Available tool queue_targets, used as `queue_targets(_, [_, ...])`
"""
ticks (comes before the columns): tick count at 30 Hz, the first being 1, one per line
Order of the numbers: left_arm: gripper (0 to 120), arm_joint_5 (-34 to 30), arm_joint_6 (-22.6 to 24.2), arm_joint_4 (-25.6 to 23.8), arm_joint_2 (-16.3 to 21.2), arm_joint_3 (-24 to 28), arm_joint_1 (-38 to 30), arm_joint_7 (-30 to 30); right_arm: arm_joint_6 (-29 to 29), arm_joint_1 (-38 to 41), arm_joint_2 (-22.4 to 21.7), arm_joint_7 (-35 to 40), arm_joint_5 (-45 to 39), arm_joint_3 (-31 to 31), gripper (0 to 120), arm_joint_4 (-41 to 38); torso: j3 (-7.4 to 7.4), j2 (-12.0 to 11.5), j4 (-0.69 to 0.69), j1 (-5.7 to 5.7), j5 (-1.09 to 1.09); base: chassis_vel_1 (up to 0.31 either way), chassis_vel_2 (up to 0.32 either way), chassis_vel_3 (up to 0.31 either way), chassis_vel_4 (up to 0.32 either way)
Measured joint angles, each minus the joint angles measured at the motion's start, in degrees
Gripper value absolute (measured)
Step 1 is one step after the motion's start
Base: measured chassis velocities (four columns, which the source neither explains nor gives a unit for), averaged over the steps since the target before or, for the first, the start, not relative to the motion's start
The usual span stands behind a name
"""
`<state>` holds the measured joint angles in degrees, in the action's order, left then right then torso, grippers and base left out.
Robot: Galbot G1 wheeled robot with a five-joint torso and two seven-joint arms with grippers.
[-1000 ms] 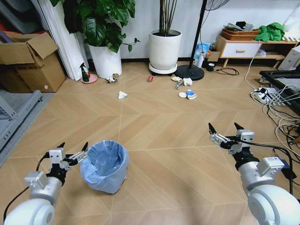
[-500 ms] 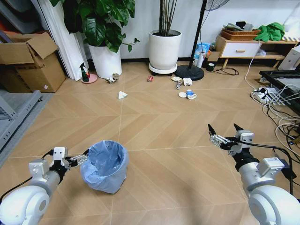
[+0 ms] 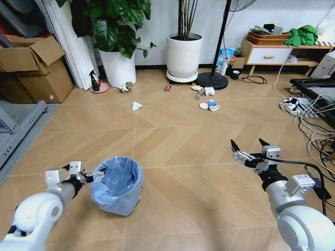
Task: Pick up the trash bin and place the garbage on the floor into it.
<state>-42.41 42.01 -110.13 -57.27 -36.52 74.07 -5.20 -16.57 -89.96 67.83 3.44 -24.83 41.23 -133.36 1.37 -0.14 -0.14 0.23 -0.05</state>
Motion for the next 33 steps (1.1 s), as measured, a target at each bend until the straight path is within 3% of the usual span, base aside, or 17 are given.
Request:
queue_targets(10, [100, 1.13, 0.34, 6.79, 0.65, 1.83, -3.19, 1.10, 0.15, 0.07, -0.17, 0.00, -0.04, -0.27, 100, 0.60, 0.00, 0.00, 0.01, 0.00, 0.00, 0.000, 0.000, 0.000, 0.000])
queue_targets(22, [95, 1.53, 0.25, 9.03, 0.48, 3.62, -3.50, 1.44, 0.31, -0.04, 0.16, 0.00, 0.24, -0.54, 100, 0.97, 0.00, 0.00, 0.01, 0.00, 0.01, 0.000, 0.000, 0.000, 0.000])
queue_targets(33, [53, 2.21, 0.17, 11.22, -0.27, 5.77, -5.04, 1.43, 0.52, 0.01, 0.51, 0.01, 0.34, -0.46, 100, 1.43, 0.00, 0.00, 0.01, 0.00, 0.00, 0.000, 0.000, 0.000, 0.000])
